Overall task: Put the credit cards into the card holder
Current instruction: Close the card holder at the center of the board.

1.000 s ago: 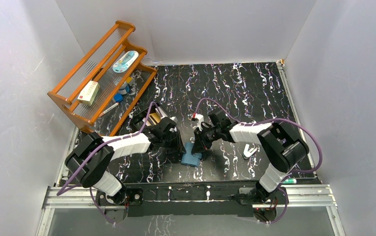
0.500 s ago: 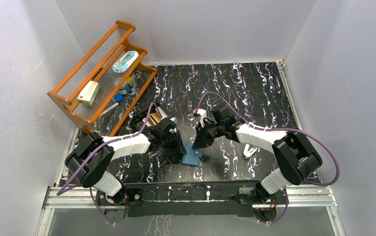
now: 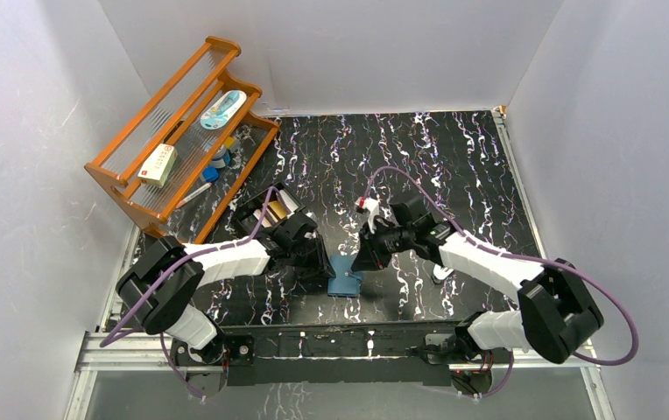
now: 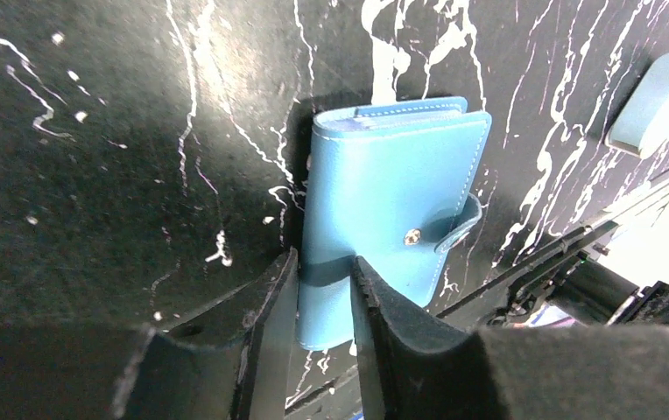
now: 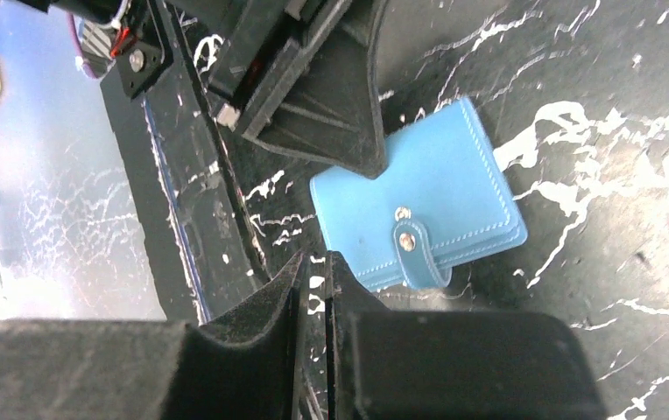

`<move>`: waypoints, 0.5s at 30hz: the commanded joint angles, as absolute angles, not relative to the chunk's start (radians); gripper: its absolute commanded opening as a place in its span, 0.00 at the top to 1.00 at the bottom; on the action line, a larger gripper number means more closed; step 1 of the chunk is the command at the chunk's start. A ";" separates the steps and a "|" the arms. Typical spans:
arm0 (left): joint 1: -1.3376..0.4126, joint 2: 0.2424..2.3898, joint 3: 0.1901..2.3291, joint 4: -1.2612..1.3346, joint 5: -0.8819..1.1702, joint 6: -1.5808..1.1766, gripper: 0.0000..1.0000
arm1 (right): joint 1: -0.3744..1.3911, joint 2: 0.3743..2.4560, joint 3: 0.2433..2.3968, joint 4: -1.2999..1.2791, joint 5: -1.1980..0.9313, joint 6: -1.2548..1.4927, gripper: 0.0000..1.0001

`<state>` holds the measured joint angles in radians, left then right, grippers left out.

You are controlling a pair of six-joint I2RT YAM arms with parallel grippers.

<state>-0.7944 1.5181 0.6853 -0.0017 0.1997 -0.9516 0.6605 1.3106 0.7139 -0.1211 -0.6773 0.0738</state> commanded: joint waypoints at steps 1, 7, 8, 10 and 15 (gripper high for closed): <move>-0.823 1.517 0.726 -0.024 0.216 -0.986 0.70 | 0.657 1.263 0.636 -0.082 -0.689 0.061 0.80; -0.828 1.499 0.756 -0.038 0.205 -0.988 0.67 | 0.655 1.288 0.595 -0.026 -0.177 0.061 0.80; -0.827 1.504 0.769 -0.052 0.193 -0.982 0.67 | 0.655 1.295 0.597 -0.019 -0.169 0.061 0.80; -0.827 1.514 0.783 -0.076 0.174 -0.965 0.67 | 0.656 1.306 0.603 -0.013 -0.173 0.606 0.80; -0.828 1.549 0.809 -0.113 0.143 -0.935 0.67 | 0.650 1.309 0.602 0.001 -0.168 0.705 0.48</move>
<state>-0.8242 1.5227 0.7696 -0.0528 0.1741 -0.9688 0.6544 1.3159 0.5922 -0.0631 -0.2451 0.4717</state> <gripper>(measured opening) 0.329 0.505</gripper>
